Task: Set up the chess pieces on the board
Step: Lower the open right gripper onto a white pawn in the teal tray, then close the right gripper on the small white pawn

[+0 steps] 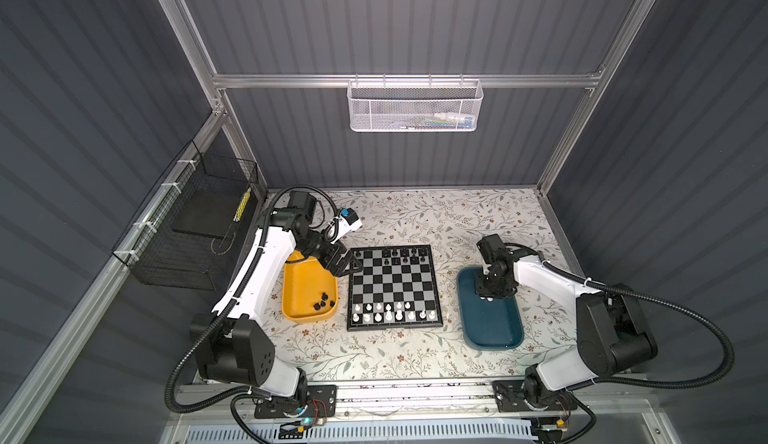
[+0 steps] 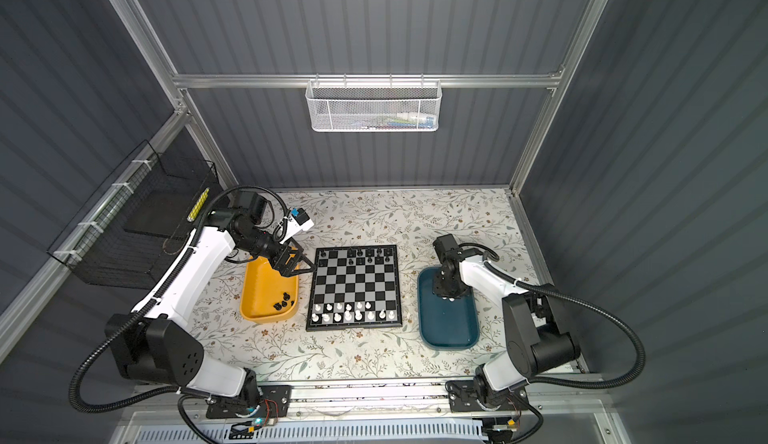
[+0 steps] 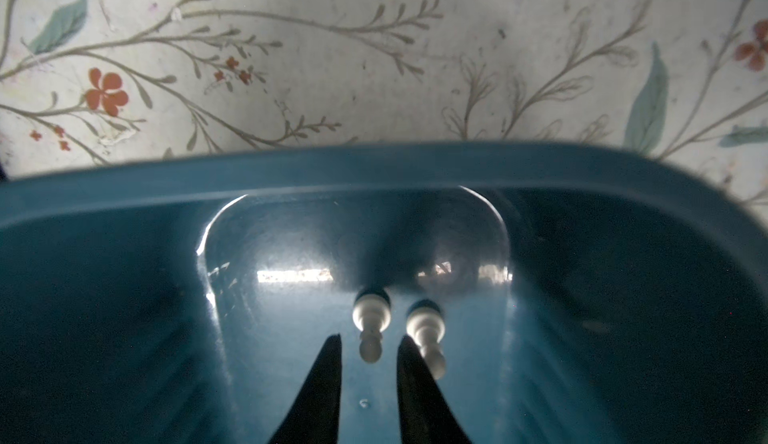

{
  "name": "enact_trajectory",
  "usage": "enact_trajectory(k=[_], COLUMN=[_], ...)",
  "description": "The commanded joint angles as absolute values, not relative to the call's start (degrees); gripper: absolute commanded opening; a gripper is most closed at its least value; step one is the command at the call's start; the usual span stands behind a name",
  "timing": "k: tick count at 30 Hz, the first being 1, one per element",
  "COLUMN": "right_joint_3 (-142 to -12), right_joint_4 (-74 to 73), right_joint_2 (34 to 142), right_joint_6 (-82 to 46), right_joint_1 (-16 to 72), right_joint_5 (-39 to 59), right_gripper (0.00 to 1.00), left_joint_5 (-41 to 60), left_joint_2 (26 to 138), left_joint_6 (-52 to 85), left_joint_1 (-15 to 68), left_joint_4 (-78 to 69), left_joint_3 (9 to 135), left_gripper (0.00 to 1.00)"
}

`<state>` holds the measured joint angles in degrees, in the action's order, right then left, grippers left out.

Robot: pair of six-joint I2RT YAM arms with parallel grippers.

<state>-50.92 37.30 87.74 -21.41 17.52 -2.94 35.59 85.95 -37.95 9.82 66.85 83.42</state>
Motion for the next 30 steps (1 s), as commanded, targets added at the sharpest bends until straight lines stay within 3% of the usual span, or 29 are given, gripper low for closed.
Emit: enact_trajectory(k=[1,30], right_joint_3=[-52.3,-53.5], right_joint_4=[37.8,37.7], right_joint_2=[88.9,91.8], right_joint_6=[-20.7,-19.7], right_joint_1=[17.3,17.3], right_joint_5=[-2.7,-2.8], right_gripper=[0.27,0.21], left_joint_5=[36.0,35.6], left_joint_2=[85.9,86.0], left_joint_6=[-38.4,-38.4], left_joint_1=[10.1,10.1], left_joint_4=[68.7,68.6], left_joint_3=[84.7,84.6], left_gripper=[1.00,1.00])
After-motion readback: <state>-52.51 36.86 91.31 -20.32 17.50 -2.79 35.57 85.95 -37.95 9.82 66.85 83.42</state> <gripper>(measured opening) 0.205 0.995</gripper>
